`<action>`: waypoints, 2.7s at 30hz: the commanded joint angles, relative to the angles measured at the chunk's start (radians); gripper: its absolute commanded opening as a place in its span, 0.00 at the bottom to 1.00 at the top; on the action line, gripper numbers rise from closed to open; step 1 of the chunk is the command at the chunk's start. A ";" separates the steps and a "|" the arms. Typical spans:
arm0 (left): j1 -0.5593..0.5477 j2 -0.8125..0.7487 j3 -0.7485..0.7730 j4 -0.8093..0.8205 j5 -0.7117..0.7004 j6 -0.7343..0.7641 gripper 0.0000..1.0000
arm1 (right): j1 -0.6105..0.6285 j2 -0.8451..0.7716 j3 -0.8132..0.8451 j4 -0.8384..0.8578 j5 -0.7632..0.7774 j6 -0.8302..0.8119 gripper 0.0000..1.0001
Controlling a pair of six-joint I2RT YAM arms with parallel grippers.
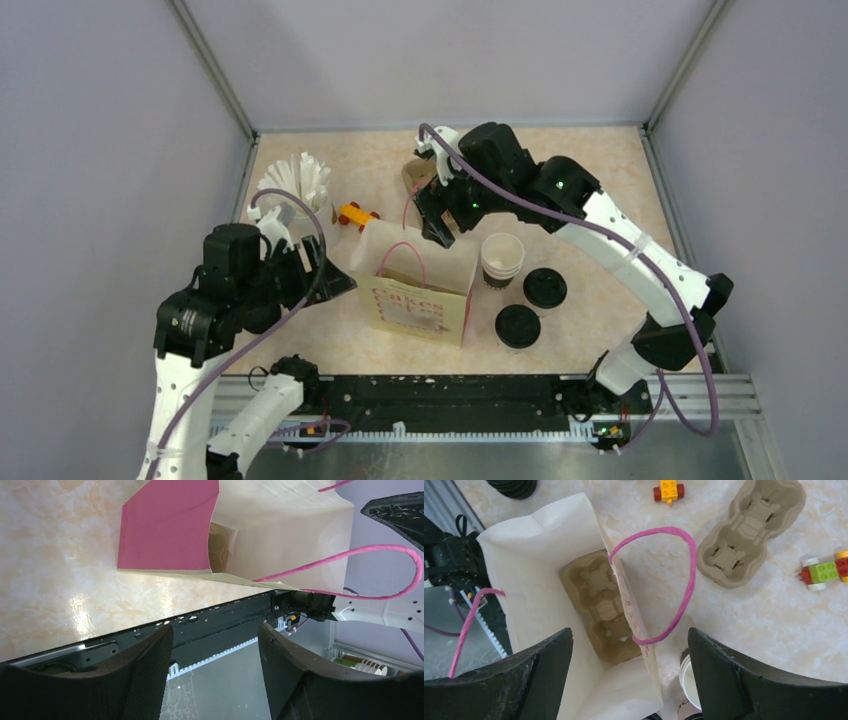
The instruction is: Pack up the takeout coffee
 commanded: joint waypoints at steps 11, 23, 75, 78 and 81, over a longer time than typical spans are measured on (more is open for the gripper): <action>0.005 -0.004 -0.061 0.123 0.022 -0.070 0.68 | -0.018 -0.039 -0.106 0.075 -0.052 -0.086 0.79; 0.005 0.121 0.081 0.083 -0.123 0.014 0.75 | -0.025 -0.084 -0.242 0.184 -0.099 -0.171 0.63; 0.005 0.328 0.037 0.314 0.004 0.138 0.07 | -0.026 -0.199 -0.324 0.406 -0.029 -0.085 0.58; 0.005 0.339 0.056 0.296 -0.002 0.143 0.00 | -0.025 -0.258 -0.341 0.404 -0.023 0.022 0.65; 0.005 0.341 0.072 0.290 -0.009 0.143 0.00 | -0.026 -0.316 -0.367 0.414 0.014 0.133 0.71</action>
